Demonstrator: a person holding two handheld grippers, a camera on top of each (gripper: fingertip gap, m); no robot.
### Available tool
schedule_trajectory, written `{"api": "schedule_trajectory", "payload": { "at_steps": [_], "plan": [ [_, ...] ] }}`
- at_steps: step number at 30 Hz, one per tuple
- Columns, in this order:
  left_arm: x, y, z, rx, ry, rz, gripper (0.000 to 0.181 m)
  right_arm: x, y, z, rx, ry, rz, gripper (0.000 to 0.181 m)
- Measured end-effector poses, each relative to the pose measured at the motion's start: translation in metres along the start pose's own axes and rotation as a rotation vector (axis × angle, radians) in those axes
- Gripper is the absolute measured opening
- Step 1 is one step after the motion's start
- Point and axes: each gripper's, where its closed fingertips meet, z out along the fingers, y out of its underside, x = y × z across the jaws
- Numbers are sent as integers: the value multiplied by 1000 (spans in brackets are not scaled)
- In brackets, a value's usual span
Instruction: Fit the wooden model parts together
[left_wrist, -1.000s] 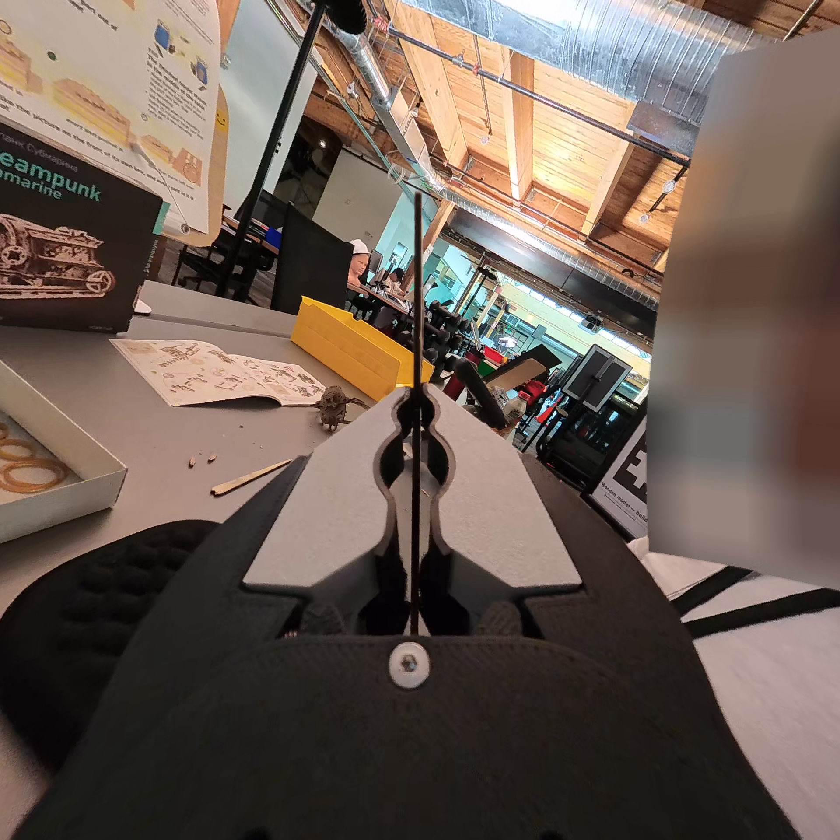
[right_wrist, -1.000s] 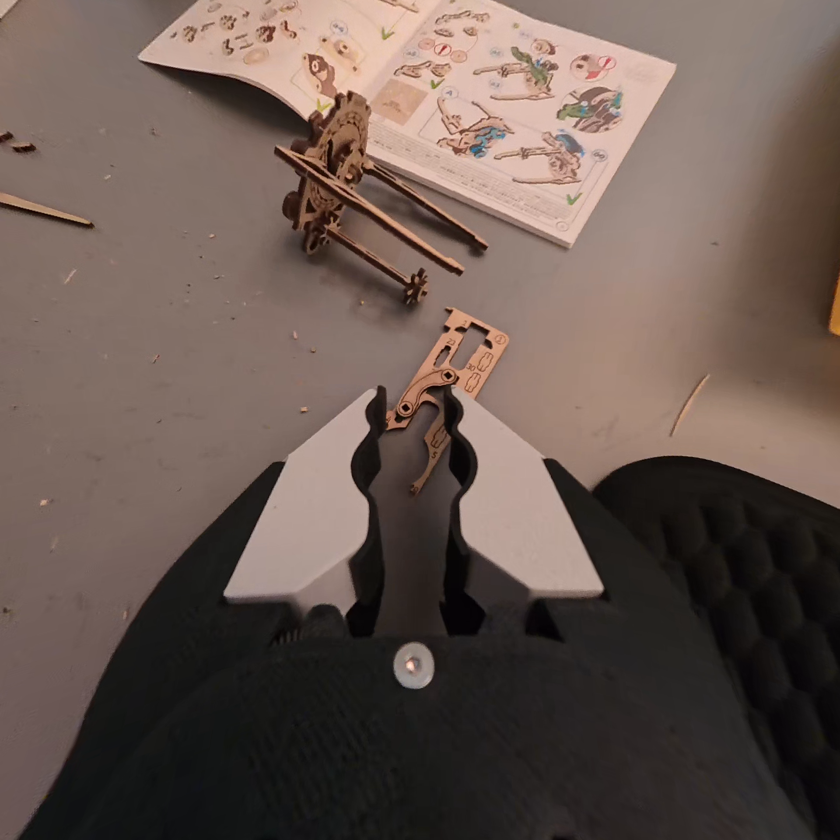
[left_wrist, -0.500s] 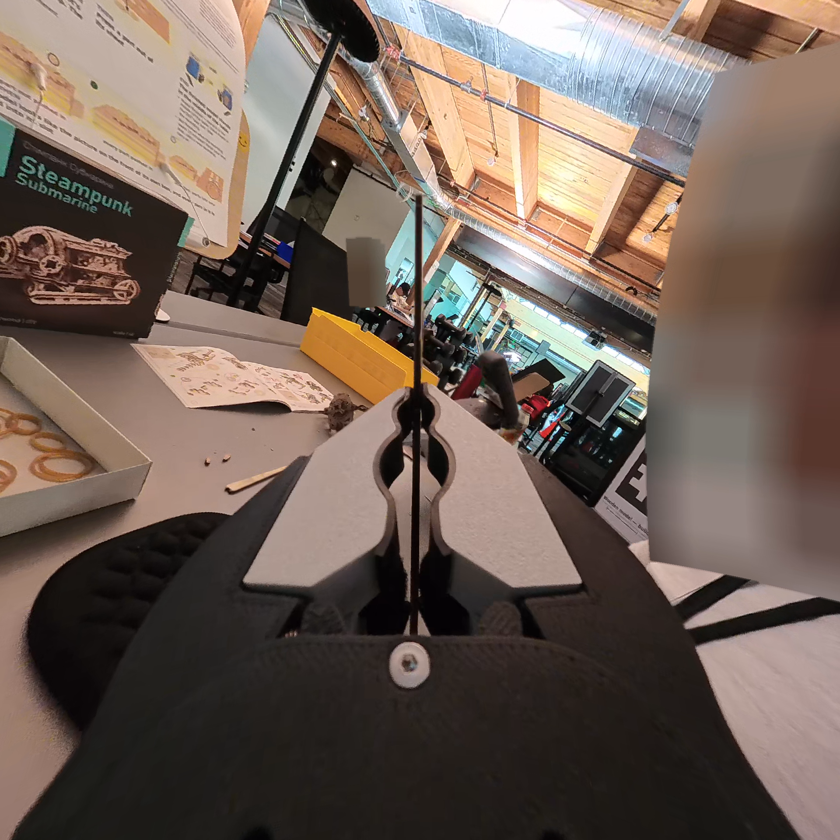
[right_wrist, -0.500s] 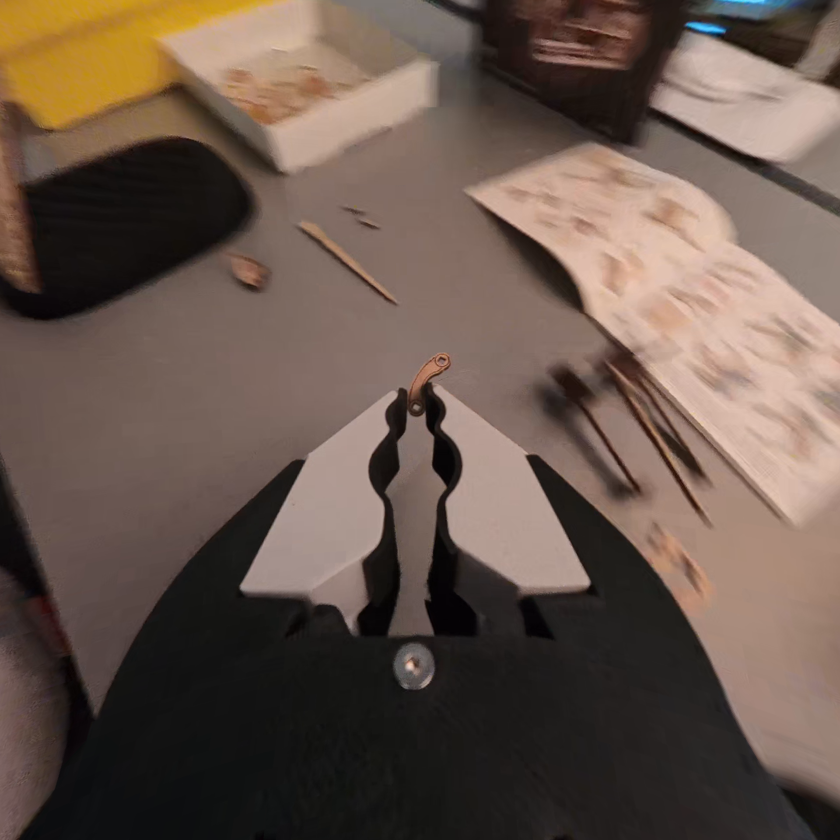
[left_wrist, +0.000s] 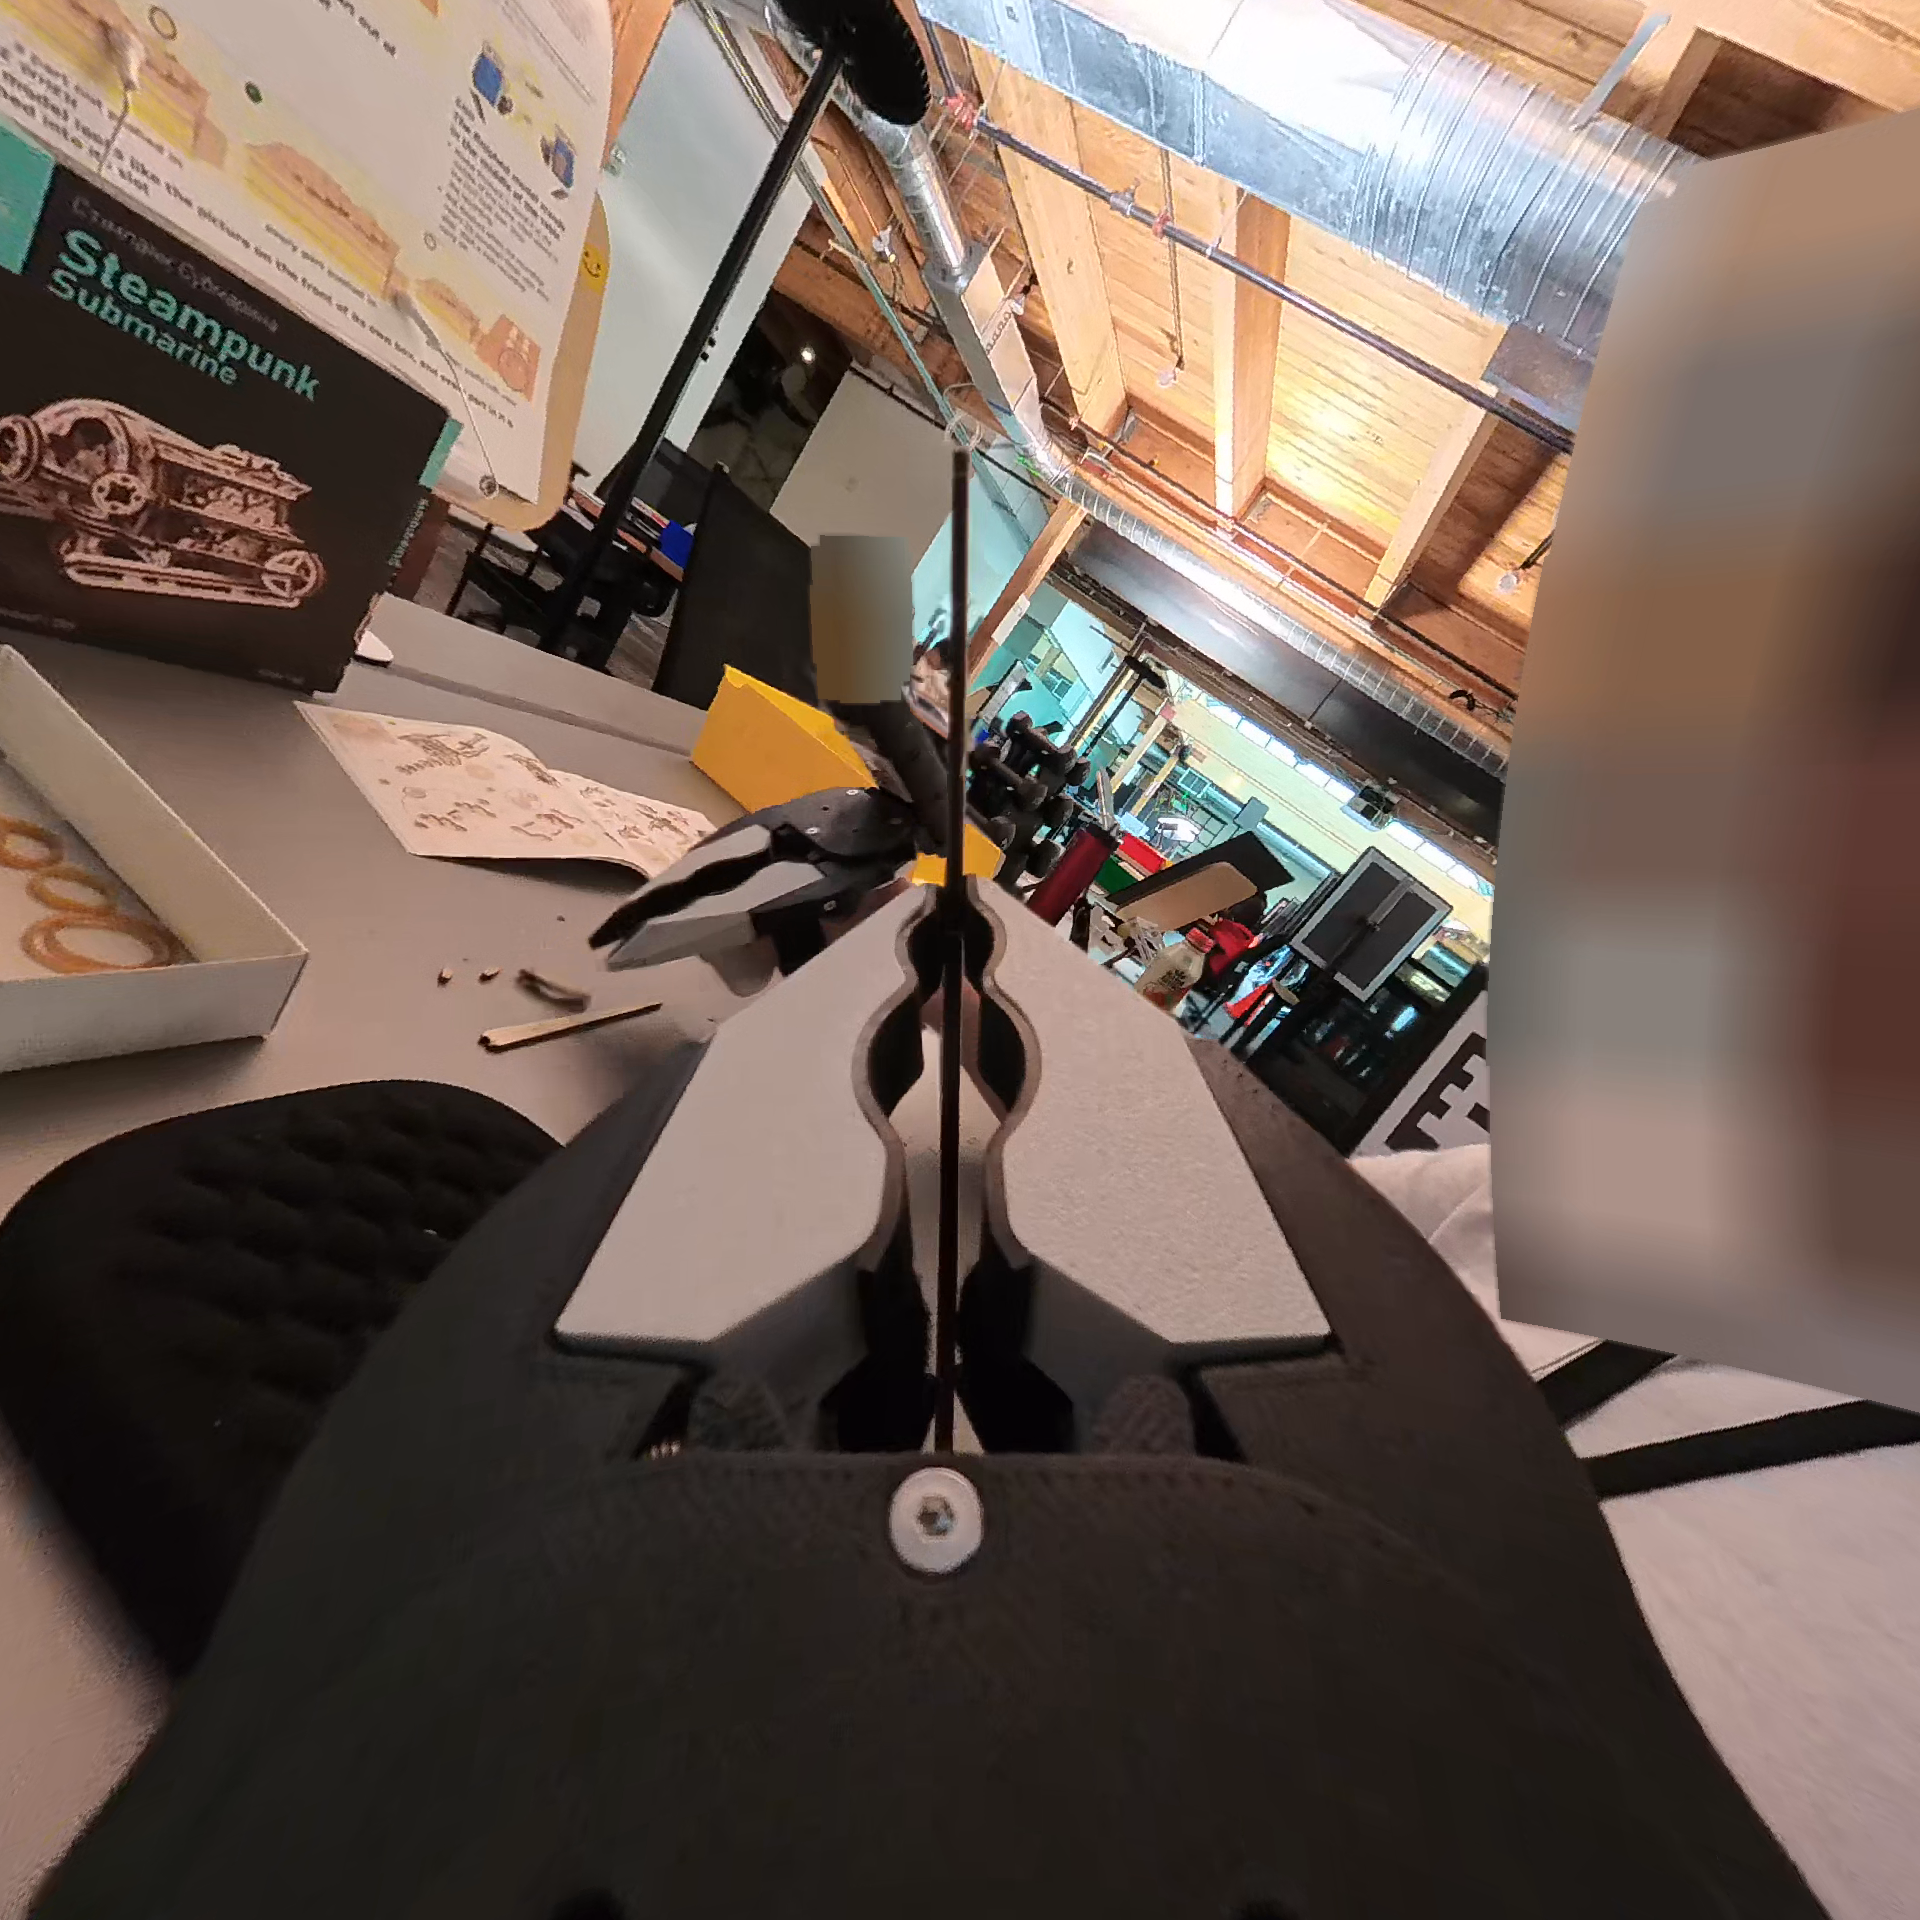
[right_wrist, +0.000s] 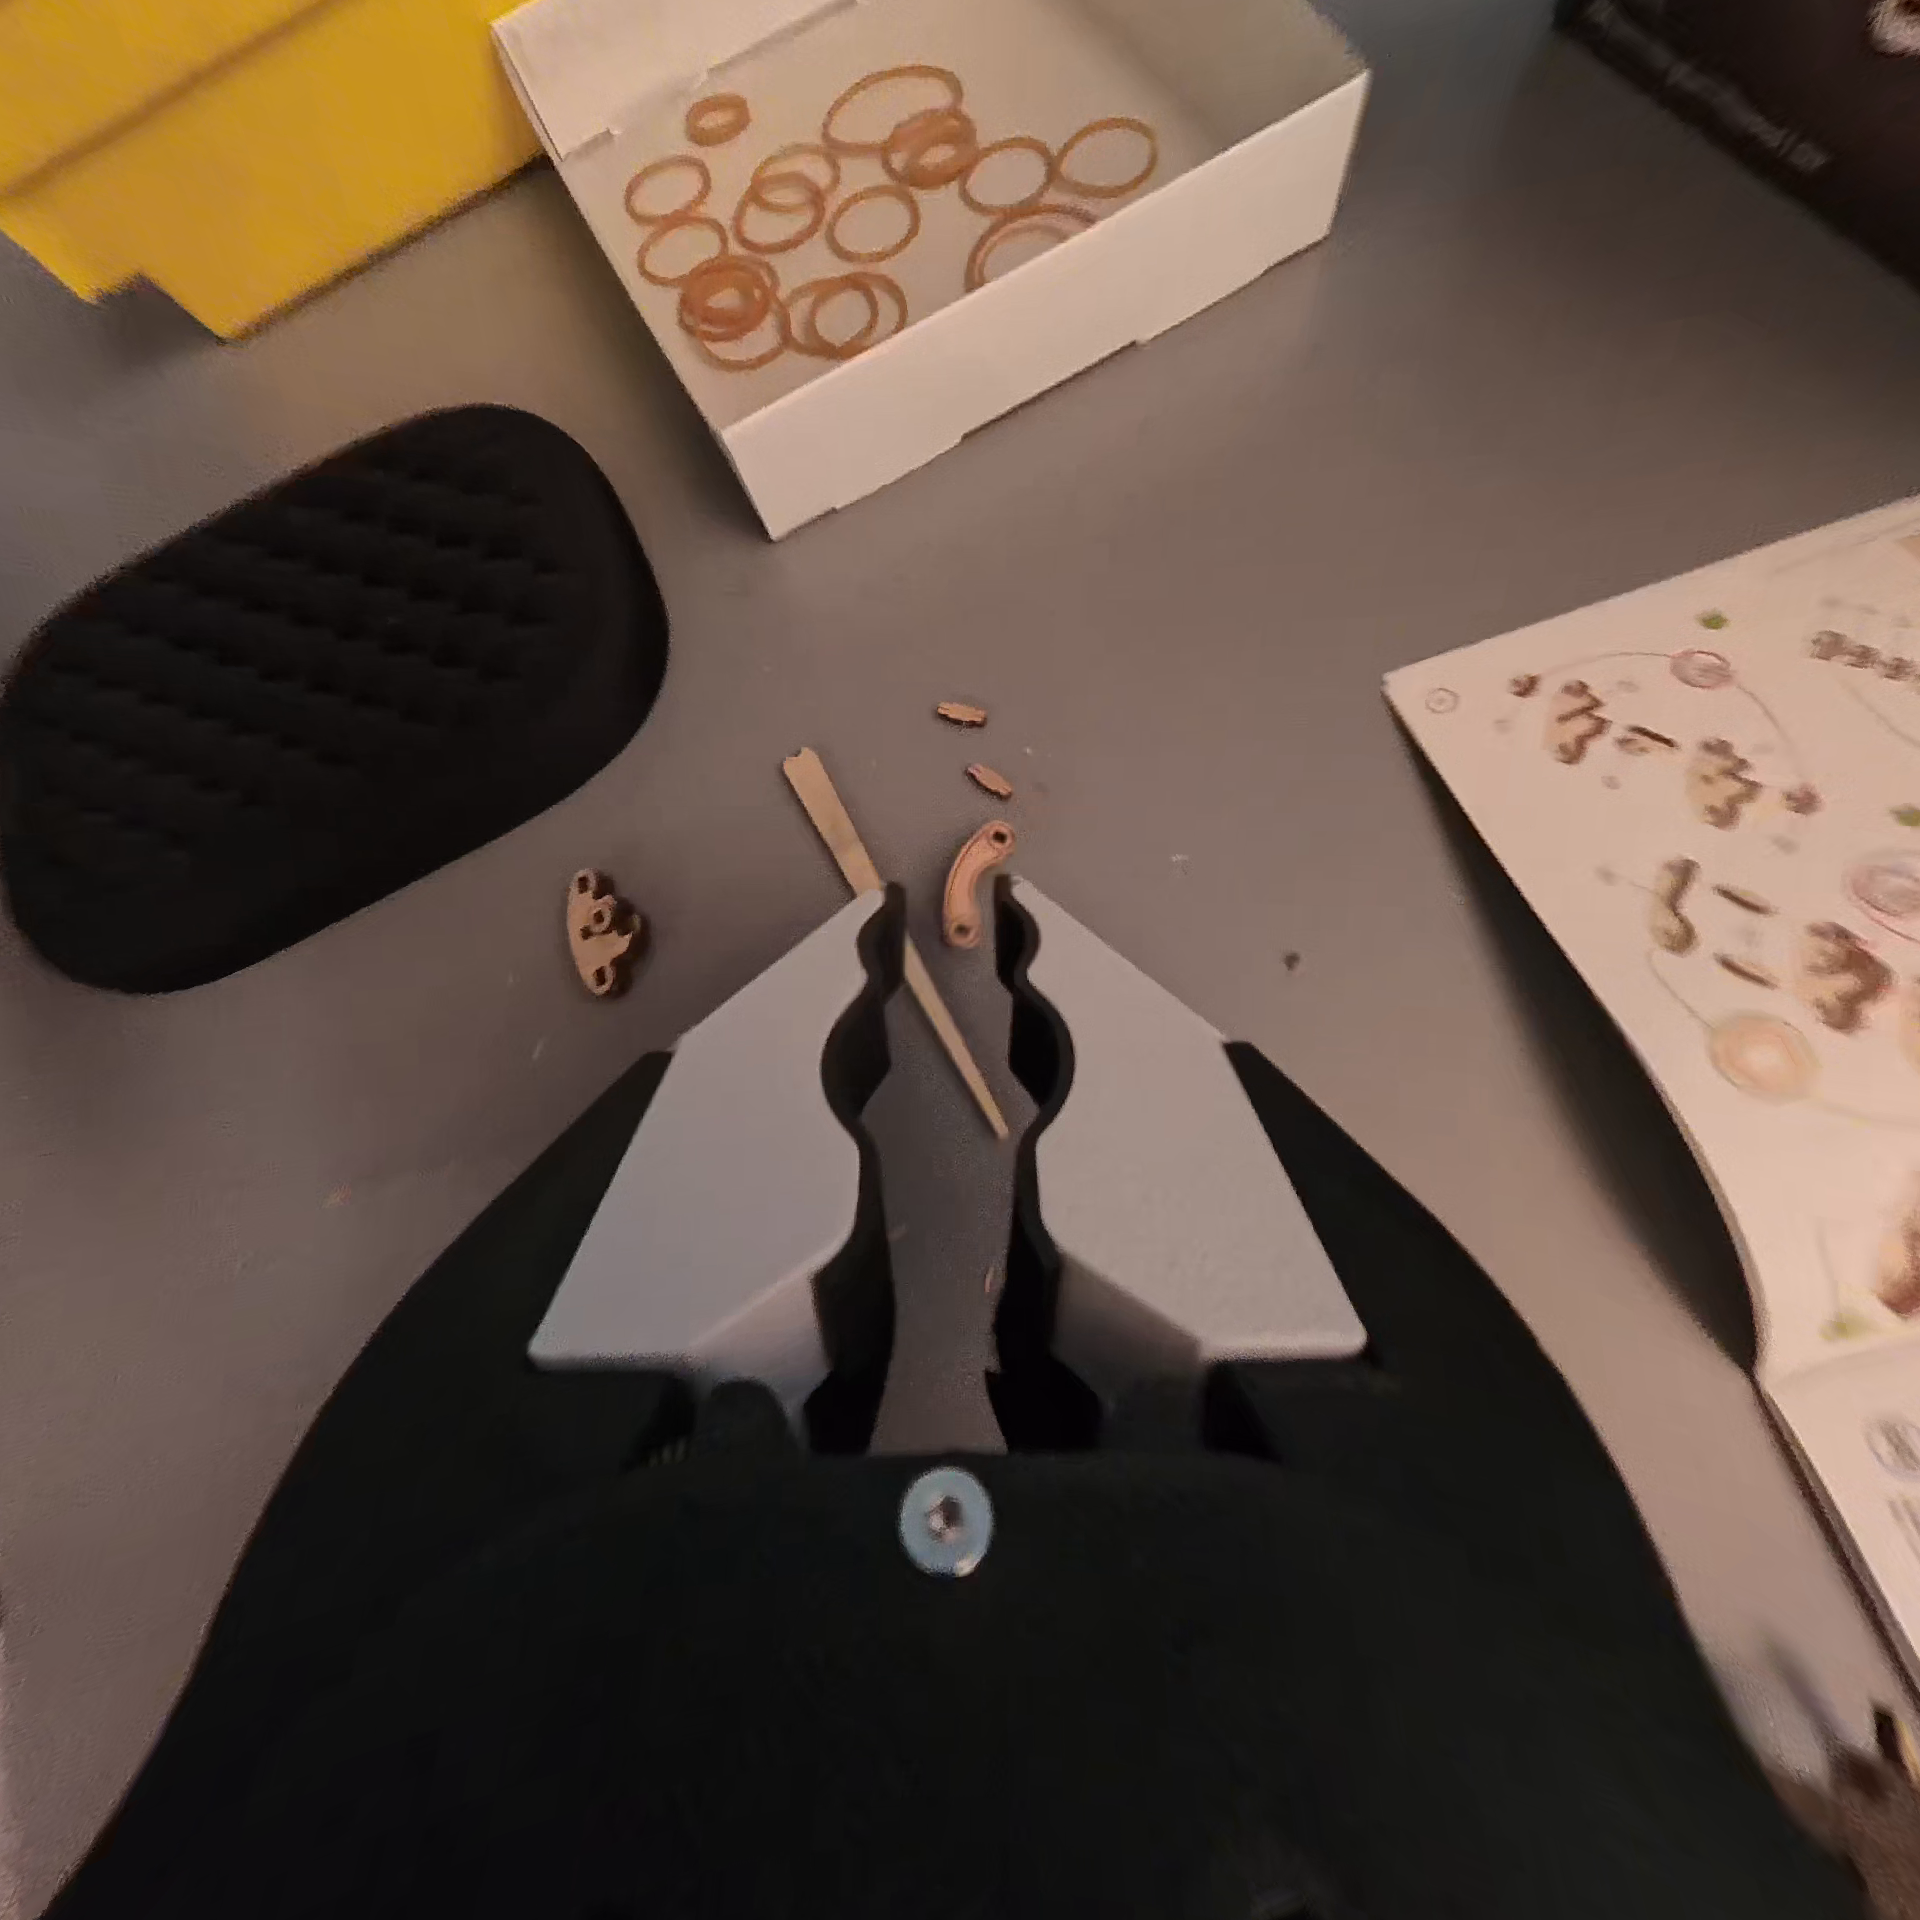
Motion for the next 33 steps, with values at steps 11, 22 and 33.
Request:
{"api": "schedule_trajectory", "payload": {
  "at_steps": [11, 22, 33],
  "plan": [
    [9, 56, 64, -262, 92, -34, 0, -18, 31, -224, 378, 299, -33, 38],
    [16, 134, 155, -664, 247, -97, 0, -45, 40, -284, 623, 87, 98, 56],
    [21, 169, 180, -919, 344, -160, 0, -67, 82, -183, 436, -349, 403, 18]
  ]
}}
